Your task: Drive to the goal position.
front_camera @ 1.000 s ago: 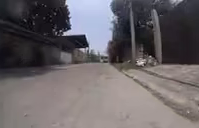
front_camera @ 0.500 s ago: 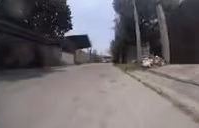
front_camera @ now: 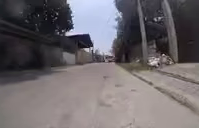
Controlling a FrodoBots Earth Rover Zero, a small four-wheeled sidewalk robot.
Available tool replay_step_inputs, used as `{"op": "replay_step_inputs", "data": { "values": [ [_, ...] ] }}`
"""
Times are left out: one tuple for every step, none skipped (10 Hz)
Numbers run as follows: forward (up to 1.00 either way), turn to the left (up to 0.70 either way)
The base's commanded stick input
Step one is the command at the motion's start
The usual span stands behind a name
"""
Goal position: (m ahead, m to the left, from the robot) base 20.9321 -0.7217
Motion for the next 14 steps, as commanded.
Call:
{"op": "replay_step_inputs", "data": {
  "values": [
    [1.00, 0.00],
    [1.00, -0.02],
    [1.00, -0.18],
    [1.00, -0.32],
    [1.00, -0.40],
    [1.00, -0.40],
    [1.00, -0.40],
    [1.00, -0.40],
    [1.00, -0.40],
    [1.00, -0.08],
    [1.00, 0.00],
    [1.00, 0.00],
    [1.00, 0.00],
    [1.00, 0.00]
  ]
}}
